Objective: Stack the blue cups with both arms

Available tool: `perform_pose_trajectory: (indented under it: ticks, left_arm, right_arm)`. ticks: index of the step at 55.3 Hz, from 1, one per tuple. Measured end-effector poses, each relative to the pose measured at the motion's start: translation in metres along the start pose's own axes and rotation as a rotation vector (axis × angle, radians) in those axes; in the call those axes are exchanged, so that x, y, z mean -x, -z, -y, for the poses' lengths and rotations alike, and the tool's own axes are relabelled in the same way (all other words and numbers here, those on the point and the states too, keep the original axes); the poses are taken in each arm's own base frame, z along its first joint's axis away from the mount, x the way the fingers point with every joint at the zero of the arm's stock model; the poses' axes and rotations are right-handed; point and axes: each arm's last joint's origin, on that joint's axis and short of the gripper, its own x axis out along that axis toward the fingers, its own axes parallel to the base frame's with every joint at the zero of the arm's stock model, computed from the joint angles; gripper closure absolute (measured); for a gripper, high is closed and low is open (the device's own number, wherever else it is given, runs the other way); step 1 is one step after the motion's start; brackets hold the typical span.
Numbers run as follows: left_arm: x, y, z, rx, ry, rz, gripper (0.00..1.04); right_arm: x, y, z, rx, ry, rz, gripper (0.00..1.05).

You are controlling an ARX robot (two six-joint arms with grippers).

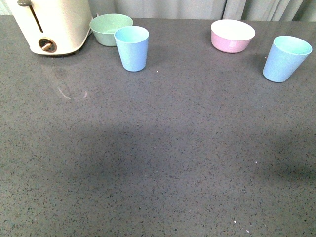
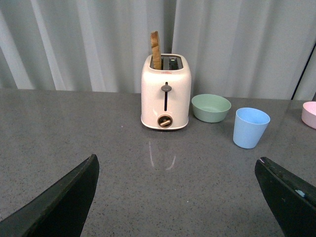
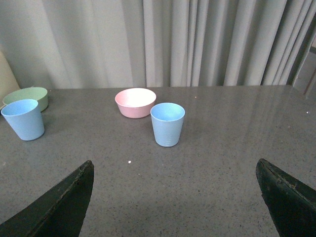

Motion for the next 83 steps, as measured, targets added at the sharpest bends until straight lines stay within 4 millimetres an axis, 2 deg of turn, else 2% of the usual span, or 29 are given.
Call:
perform_pose_trajectory:
  ticks: [44, 46, 48, 49, 51, 59, 62, 67, 75, 80, 83]
  left_arm:
    - [0.0, 0.0, 0.0, 0.0, 0.0, 0.0, 0.09]
    - [-0.001, 0.001, 0.0, 0.017, -0.016, -0.052, 0.09]
    - [-0.002, 0.0, 0.001, 0.053, -0.05, -0.24, 0.09]
    - [-0.005, -0.003, 0.002, 0.071, -0.06, -0.345, 0.09]
    - [-0.014, -0.009, 0.004, 0.082, -0.052, -0.421, 0.09]
    - [-0.054, -0.036, 0.013, 0.103, 0.003, -0.442, 0.09]
    - [-0.074, -0.046, 0.016, 0.118, 0.017, -0.435, 0.09]
    - [-0.124, -0.06, 0.025, 0.139, 0.062, -0.451, 0.09]
    - [-0.18, -0.057, 0.043, 0.15, 0.086, -0.533, 0.09]
    - [-0.227, -0.048, 0.069, 0.164, 0.114, -0.633, 0.09]
    - [-0.248, -0.047, 0.084, 0.16, 0.126, -0.655, 0.09]
  right_arm:
    - [0.0, 0.0, 0.0, 0.0, 0.0, 0.0, 0.09]
    - [0.0, 0.0, 0.0, 0.0, 0.0, 0.0, 0.09]
    - [0.0, 0.0, 0.0, 0.0, 0.0, 0.0, 0.09]
    - [0.0, 0.0, 0.0, 0.0, 0.0, 0.0, 0.09]
    - [0.0, 0.0, 0.0, 0.0, 0.0, 0.0, 0.09]
    - [0.0, 0.0, 0.0, 0.0, 0.0, 0.0, 0.09]
    - [0.0, 0.0, 0.0, 0.0, 0.0, 0.0, 0.09]
    - [0.0, 0.0, 0.0, 0.0, 0.0, 0.0, 0.09]
    - [0.0, 0.0, 0.0, 0.0, 0.0, 0.0, 0.09]
    - [0.0, 0.0, 0.0, 0.0, 0.0, 0.0, 0.09]
    - [0.0, 0.0, 0.0, 0.0, 0.0, 0.0, 0.09]
